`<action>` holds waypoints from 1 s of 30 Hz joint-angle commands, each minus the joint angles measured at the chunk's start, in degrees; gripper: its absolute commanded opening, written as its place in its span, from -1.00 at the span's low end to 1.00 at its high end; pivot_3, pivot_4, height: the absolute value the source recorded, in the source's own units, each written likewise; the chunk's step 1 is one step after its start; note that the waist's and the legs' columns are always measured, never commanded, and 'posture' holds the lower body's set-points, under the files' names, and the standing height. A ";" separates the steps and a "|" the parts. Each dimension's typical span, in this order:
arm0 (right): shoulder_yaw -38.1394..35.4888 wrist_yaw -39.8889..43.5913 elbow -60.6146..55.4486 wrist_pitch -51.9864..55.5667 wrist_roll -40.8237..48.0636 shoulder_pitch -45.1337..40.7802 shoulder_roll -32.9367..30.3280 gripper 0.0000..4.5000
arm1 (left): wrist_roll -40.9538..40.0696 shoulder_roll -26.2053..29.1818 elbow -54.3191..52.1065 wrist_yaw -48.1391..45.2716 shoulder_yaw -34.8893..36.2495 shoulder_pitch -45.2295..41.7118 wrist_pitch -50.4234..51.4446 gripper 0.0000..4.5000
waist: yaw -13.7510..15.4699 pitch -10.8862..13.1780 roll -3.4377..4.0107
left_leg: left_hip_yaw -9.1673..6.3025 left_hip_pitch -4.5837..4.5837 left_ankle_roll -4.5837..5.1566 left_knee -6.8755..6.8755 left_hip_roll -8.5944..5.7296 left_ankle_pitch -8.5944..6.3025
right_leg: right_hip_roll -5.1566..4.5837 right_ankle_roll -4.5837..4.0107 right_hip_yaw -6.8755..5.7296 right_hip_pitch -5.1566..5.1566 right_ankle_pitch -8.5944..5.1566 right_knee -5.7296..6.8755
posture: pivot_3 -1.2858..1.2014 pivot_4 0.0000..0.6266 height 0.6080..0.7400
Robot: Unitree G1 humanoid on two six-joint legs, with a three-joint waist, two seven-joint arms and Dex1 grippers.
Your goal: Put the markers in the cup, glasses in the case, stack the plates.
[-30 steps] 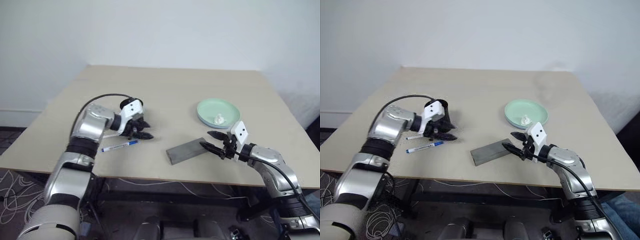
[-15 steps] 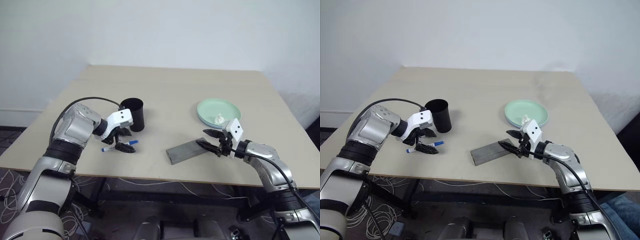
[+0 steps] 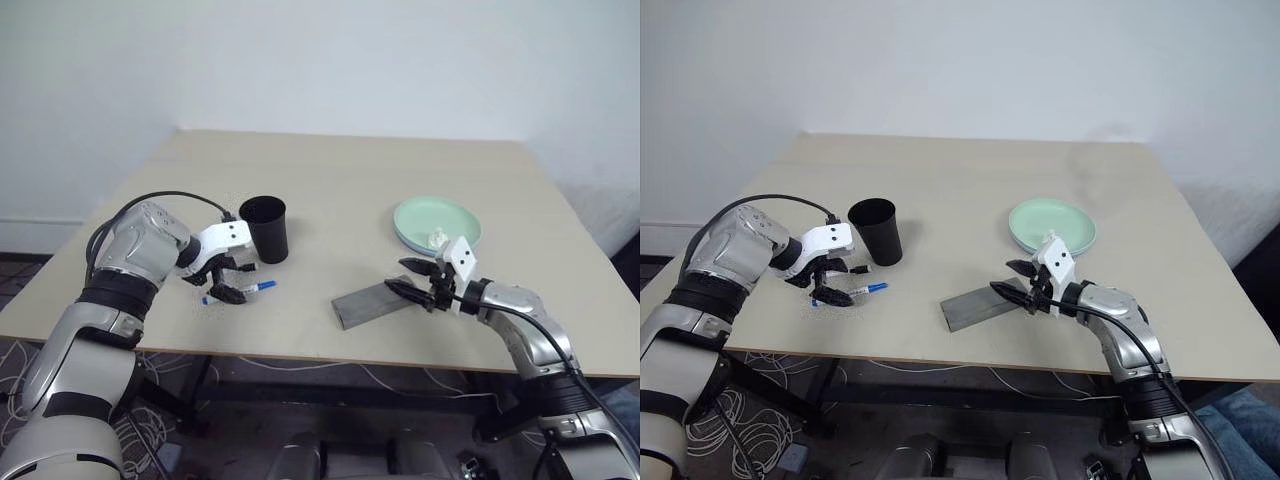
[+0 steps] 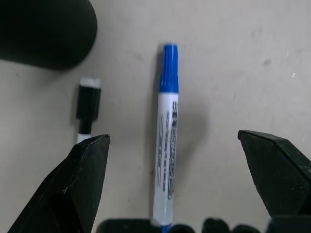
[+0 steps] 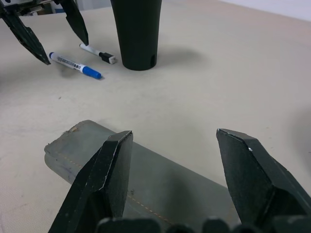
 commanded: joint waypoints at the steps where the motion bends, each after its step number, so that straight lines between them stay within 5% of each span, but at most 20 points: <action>1: -0.48 0.12 -0.87 -1.45 -0.18 -1.31 0.35 0.33 | 2.07 -0.22 3.81 0.43 -0.94 -2.95 -2.81 0.99 | 0.01 0.00 0.00 | 0.00 0.00 0.00 0.00 0.00 0.00 | 0.00 0.00 0.00 0.00 0.00 0.00 | 0.03 -1.00 1.00; 17: -0.70 -1.24 -2.31 -1.45 -0.39 0.47 1.16 0.33 | 4.94 -6.94 22.24 0.55 -2.53 -8.73 -11.32 0.99 | 0.10 -0.01 -0.01 | 0.02 0.01 0.01 0.01 -0.01 0.01 | -0.01 0.02 0.00 0.04 0.01 0.00 | 0.03 -1.00 1.00; 20: -0.80 -1.29 -2.47 -1.38 -0.42 0.53 1.14 0.33 | 5.24 -7.27 22.75 0.35 -2.51 -8.68 -12.62 0.75 | 0.08 -0.01 -0.01 | 0.00 0.04 0.01 0.02 -0.01 0.01 | -0.01 0.01 -0.01 0.07 0.01 0.03 | 0.03 -1.00 1.00; 30: -0.74 -1.44 -2.39 -1.25 -0.49 0.05 1.34 0.33 | 4.37 -6.53 18.95 -2.19 -1.79 -7.34 -14.08 -0.80 | 0.04 -0.01 -0.01 | 0.01 -0.03 0.02 0.02 -0.01 0.01 | 0.00 0.09 0.00 0.01 0.04 0.00 | 0.03 -1.00 1.00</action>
